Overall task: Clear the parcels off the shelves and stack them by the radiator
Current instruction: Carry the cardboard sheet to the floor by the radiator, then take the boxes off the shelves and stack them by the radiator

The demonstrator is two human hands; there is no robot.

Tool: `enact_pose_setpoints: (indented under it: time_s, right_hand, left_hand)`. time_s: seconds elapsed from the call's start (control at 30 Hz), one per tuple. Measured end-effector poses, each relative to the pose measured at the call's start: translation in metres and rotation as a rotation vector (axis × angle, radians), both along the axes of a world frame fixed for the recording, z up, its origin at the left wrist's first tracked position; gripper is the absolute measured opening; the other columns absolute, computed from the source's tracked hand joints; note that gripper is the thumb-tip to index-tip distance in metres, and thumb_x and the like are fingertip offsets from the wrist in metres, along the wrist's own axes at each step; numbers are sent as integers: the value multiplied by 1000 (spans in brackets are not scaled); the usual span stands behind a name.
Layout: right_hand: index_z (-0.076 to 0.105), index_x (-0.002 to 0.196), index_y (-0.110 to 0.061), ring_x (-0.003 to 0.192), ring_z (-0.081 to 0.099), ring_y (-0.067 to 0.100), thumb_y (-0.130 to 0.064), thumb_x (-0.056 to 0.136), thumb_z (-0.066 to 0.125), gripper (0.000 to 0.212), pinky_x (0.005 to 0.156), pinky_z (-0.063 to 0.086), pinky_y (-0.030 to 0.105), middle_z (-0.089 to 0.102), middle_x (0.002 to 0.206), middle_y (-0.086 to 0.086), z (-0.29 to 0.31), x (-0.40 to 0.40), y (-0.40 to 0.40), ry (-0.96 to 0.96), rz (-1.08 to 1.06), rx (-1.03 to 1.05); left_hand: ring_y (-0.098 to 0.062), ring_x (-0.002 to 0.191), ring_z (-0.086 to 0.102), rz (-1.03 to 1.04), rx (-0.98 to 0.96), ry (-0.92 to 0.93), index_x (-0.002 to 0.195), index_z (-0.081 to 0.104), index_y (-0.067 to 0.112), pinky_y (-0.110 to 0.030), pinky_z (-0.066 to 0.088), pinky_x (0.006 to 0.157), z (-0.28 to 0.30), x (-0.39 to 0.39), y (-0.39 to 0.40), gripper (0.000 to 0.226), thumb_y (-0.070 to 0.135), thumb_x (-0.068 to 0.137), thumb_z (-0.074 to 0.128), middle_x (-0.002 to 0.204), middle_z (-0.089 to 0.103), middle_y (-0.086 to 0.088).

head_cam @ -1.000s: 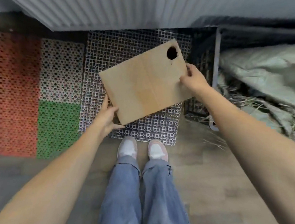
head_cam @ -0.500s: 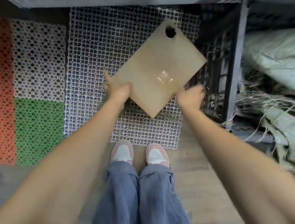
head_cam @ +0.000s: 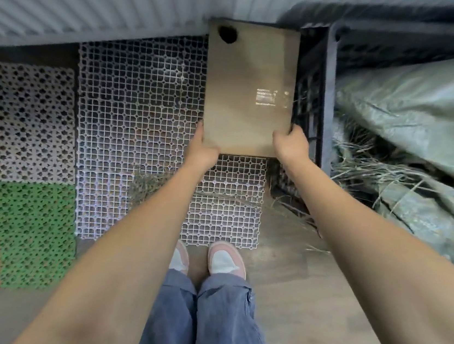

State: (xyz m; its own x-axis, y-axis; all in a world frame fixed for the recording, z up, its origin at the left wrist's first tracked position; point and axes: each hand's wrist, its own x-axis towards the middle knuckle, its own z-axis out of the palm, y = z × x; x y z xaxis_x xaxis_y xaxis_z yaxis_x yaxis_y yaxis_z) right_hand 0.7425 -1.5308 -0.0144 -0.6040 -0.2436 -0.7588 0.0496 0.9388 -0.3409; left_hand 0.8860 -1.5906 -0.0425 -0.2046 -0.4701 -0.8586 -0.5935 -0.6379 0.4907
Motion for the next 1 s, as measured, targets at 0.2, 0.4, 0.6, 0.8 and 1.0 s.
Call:
enact_pose_setpoints:
  time_s: [0.2,0.4,0.6,0.8,1.0]
  right_hand:
    - [18,149,-12,87,60,20,-15,94,43,61,69,46,30,42,143,12,37,27,8,25,151,-69]
    - [22,149,-15,124,50,26,-14,93,43,59,96,42,34,38,149,8,153,30,-34,47,398,-118]
    - [25,148,-17,115,53,28,-16,95,39,56,94,43,36,42,146,9,361,58,-78,73,718,-205]
    - [33,145,-15,131,42,27,-19,94,41,53,103,37,33,44,144,9,536,129,-100,99,939,-315]
    - [45,137,-5,132,43,27,-17,93,43,46,106,37,35,47,142,13,670,221,-137,200,1314,-464]
  left_hand:
    - [-22,135,37,-158,33,3,149,-9,24,-37,28,115,31,-13,12,83,1,92,47,154,24,0]
    - [-13,67,57,-371,-60,-39,149,15,25,-16,49,51,143,2,-27,66,3,93,41,150,34,-4]
    - [-5,50,43,-455,-317,-176,147,24,29,-10,41,38,353,65,-81,56,11,96,40,151,33,-7]
    - [-23,137,35,-454,-481,-368,146,30,23,-27,27,110,549,177,-98,54,21,95,46,151,34,-9]
    - [-26,131,42,-221,-550,-524,143,37,22,-29,33,109,694,314,-79,50,15,94,46,146,42,-9]
